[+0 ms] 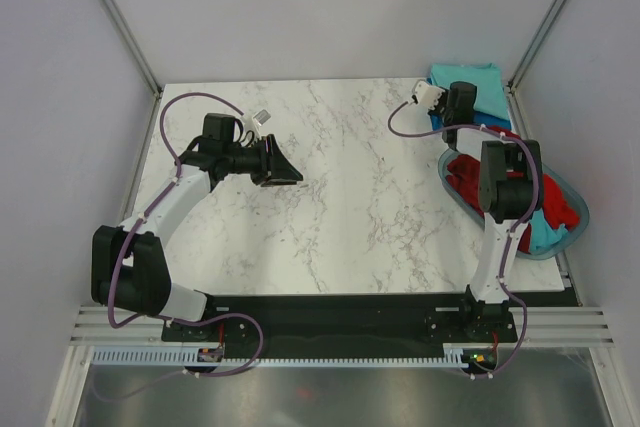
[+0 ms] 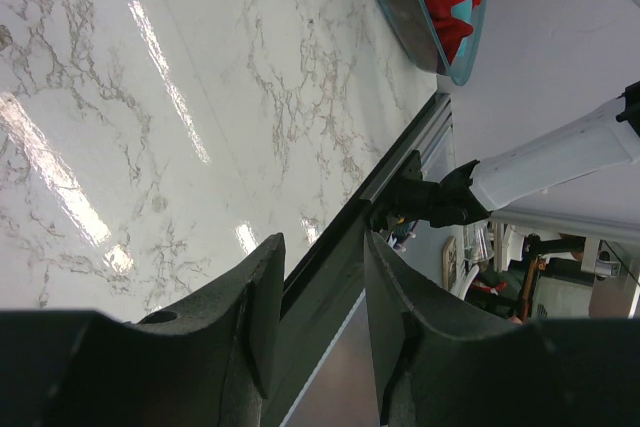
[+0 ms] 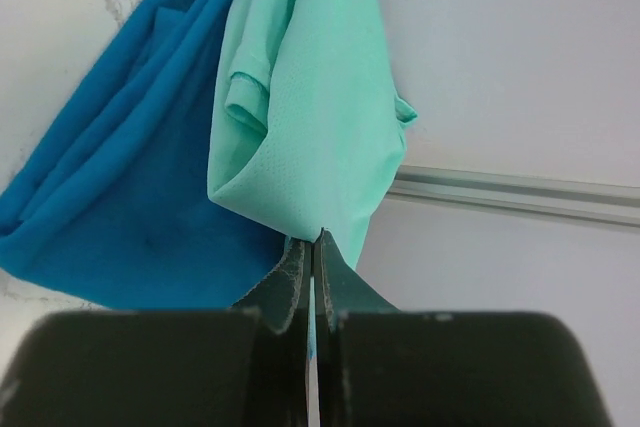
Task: Fold and stack the t-shirts
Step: Neatly place the folded tshirt to the corner
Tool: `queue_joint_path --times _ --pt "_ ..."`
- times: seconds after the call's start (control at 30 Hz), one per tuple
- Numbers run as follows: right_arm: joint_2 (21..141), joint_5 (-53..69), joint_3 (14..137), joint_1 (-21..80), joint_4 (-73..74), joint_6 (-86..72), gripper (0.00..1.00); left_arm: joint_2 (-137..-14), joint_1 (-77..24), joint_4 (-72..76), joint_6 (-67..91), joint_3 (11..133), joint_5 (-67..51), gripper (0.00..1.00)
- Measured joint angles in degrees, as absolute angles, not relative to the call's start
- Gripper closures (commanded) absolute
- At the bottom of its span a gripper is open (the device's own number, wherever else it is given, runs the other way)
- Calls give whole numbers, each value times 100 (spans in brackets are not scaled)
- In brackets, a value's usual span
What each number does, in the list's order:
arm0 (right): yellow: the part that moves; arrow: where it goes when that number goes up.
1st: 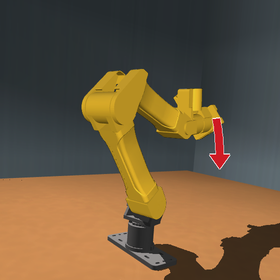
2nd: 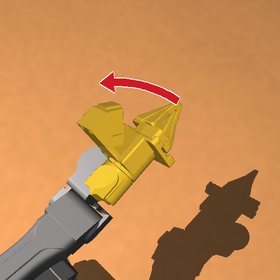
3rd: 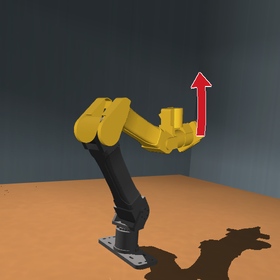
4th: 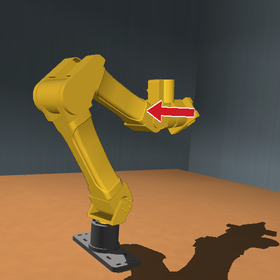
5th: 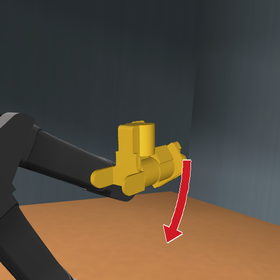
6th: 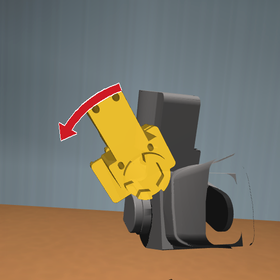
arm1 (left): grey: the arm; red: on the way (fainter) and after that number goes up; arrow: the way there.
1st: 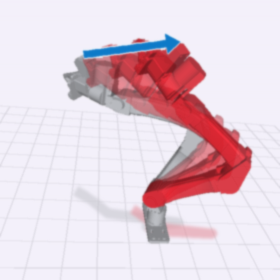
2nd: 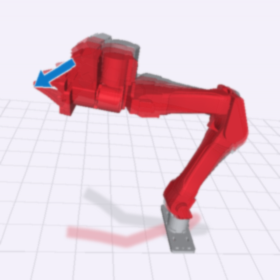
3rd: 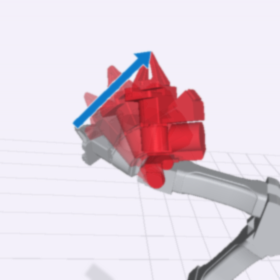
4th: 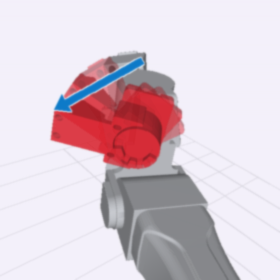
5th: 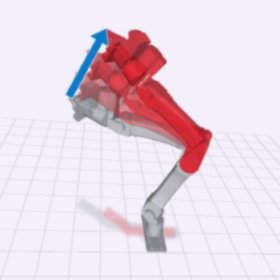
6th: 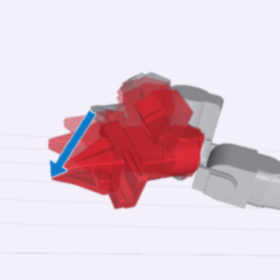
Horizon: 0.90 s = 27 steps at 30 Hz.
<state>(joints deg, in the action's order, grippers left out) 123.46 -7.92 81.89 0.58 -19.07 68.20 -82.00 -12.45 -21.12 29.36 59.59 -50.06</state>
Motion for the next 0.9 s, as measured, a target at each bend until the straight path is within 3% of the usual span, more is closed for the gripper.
queue_joint_path --times 0.3,0.4,0.6,0.63,0.77,0.9 --pt "12221 -604 7999 54 -1431 6796 100 -8173 -1245 -2108 2939 5959 -5006 55" --pt "12221 -600 7999 64 -1208 6794 92 -8173 -1245 -2108 2936 5959 -5009 55" --pt "12217 -582 7911 64 -1039 6796 89 -8173 -1212 -2108 2936 5959 -5011 55" --pt "12217 -582 7909 64 -1002 6796 87 -8173 -1203 -2108 2936 5959 -5009 55" --pt "12173 -580 7909 64 -829 6755 61 -8173 -1197 -2108 2939 5959 -5009 55" --pt "11990 -381 7881 49 -729 6486 61 -8173 -1197 -2106 2936 5959 -5009 55"
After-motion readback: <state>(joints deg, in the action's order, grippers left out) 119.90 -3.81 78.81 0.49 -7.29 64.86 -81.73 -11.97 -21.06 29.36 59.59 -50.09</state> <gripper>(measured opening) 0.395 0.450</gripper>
